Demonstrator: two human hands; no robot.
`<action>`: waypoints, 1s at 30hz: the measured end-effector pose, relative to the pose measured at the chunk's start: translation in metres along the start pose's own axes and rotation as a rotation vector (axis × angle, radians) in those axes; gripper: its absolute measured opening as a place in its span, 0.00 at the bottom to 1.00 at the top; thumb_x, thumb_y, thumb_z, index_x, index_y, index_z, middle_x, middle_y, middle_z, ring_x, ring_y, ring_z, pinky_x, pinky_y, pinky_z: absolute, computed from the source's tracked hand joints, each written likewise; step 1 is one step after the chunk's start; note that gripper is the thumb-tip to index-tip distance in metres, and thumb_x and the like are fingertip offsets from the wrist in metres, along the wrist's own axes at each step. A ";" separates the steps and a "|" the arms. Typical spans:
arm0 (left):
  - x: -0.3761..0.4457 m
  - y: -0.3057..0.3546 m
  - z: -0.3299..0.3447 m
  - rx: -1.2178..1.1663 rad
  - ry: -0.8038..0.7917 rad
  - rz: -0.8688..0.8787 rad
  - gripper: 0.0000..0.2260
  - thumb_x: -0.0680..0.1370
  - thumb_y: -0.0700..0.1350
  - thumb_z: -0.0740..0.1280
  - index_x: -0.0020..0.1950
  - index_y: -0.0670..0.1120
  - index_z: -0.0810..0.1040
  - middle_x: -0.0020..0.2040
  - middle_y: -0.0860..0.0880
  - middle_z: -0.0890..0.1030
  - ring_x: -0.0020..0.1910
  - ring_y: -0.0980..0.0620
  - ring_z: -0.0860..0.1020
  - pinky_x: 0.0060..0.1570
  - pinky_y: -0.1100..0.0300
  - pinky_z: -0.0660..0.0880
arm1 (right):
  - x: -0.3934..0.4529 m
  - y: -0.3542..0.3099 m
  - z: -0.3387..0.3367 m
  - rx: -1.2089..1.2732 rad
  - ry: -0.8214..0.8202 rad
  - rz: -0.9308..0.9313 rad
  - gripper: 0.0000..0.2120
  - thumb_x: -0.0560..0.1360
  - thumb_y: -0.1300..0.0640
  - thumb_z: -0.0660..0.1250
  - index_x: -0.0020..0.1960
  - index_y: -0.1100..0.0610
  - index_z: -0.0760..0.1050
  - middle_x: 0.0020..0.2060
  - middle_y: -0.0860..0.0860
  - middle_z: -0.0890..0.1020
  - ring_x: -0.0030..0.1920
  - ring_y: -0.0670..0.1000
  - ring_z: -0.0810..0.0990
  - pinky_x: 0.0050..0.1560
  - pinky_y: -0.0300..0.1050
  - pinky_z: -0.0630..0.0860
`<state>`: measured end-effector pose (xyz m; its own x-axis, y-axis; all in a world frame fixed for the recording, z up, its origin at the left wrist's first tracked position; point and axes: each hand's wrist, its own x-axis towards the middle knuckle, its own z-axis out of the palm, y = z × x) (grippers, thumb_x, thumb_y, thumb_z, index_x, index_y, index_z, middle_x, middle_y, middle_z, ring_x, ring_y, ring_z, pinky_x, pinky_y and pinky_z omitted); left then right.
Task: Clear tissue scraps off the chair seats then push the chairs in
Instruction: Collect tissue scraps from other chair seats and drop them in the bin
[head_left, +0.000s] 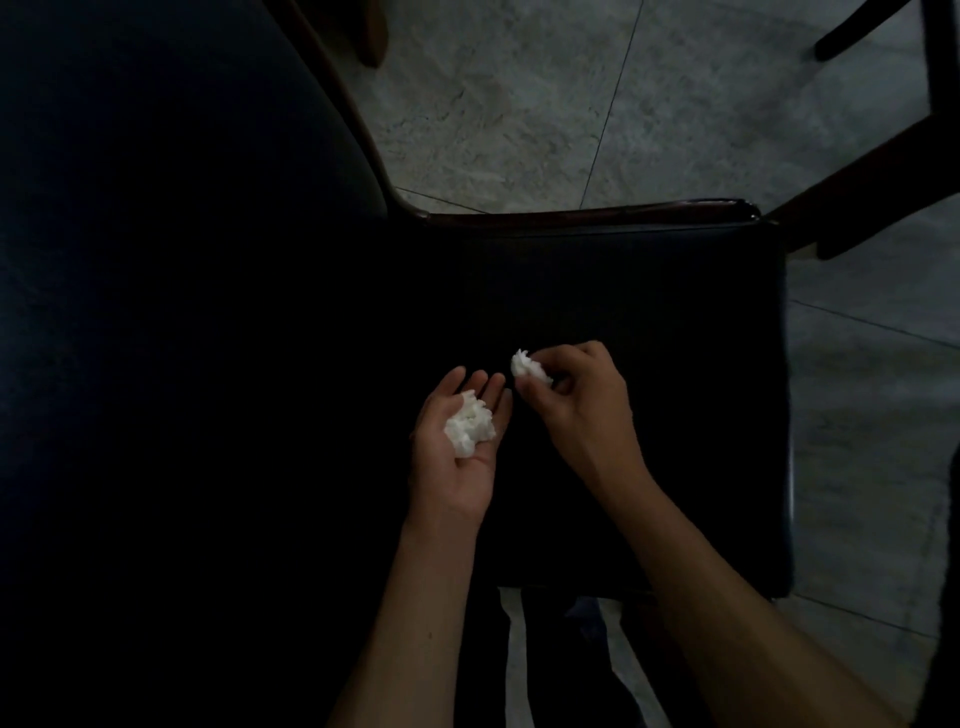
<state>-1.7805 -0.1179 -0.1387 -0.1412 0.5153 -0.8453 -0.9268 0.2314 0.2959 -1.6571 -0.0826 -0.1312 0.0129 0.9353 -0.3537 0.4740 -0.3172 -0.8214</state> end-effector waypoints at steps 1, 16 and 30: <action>-0.001 -0.001 0.000 0.012 -0.025 -0.001 0.11 0.78 0.36 0.63 0.57 0.40 0.80 0.57 0.39 0.82 0.57 0.38 0.82 0.56 0.47 0.80 | -0.005 -0.003 0.000 0.013 -0.019 -0.004 0.04 0.75 0.51 0.72 0.47 0.51 0.80 0.47 0.46 0.74 0.44 0.37 0.76 0.40 0.26 0.71; -0.011 -0.012 0.001 0.313 -0.176 0.016 0.13 0.74 0.41 0.65 0.56 0.44 0.83 0.52 0.44 0.85 0.51 0.48 0.84 0.45 0.57 0.81 | -0.014 -0.005 0.001 -0.183 -0.254 -0.103 0.07 0.78 0.64 0.65 0.50 0.59 0.81 0.41 0.48 0.79 0.40 0.44 0.80 0.39 0.36 0.76; -0.023 -0.021 0.016 0.877 0.113 0.302 0.06 0.74 0.37 0.68 0.41 0.47 0.82 0.36 0.50 0.83 0.34 0.55 0.81 0.31 0.62 0.76 | -0.032 0.006 -0.031 -0.142 -0.028 0.047 0.11 0.76 0.51 0.67 0.58 0.51 0.76 0.53 0.46 0.77 0.48 0.40 0.77 0.43 0.29 0.71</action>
<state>-1.7519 -0.1211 -0.1187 -0.4094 0.5822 -0.7025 -0.2581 0.6646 0.7012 -1.6272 -0.1096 -0.1111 0.0142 0.9144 -0.4045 0.5931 -0.3334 -0.7329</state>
